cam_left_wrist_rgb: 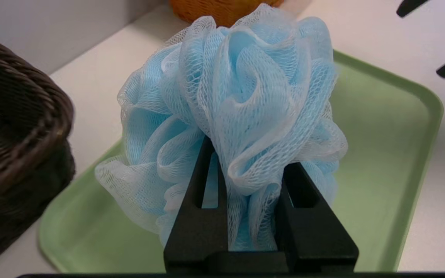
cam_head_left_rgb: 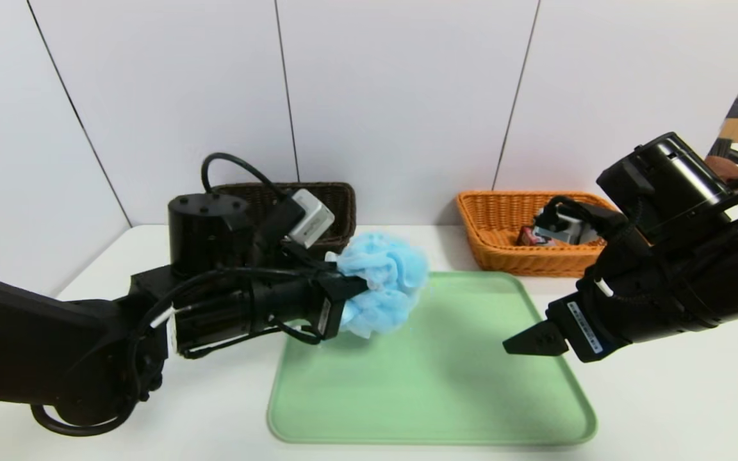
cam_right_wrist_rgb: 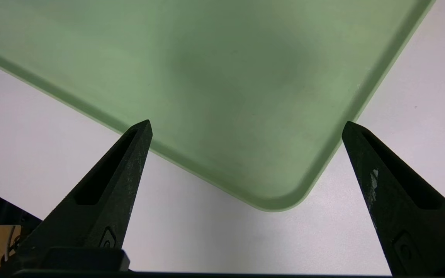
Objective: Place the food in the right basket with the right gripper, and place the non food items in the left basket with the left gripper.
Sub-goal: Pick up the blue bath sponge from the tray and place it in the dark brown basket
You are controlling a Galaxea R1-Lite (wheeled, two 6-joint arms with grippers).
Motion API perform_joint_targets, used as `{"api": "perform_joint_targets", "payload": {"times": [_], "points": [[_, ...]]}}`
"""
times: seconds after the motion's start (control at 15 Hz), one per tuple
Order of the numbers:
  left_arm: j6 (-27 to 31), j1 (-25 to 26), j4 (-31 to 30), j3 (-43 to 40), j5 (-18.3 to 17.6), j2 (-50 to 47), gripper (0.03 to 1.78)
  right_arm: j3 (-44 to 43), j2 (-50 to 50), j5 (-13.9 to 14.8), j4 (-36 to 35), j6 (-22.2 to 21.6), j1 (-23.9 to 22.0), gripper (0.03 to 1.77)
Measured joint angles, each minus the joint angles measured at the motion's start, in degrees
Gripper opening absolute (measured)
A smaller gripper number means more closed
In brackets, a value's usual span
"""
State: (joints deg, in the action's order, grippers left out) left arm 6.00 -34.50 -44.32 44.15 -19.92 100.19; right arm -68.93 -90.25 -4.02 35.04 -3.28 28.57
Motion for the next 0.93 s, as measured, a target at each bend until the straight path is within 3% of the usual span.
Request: {"api": "perform_joint_targets", "payload": {"times": [0.4,0.93], "points": [[-0.63,6.08,11.2,7.24,0.27,-6.56,0.32,0.02,-0.68,-0.05,-0.72,0.0,-0.02,1.7],[-0.6,17.23,20.24,15.52,1.35,-7.14,0.32,0.11,-1.26,-0.07,-1.24,0.01,0.06,1.7]]}}
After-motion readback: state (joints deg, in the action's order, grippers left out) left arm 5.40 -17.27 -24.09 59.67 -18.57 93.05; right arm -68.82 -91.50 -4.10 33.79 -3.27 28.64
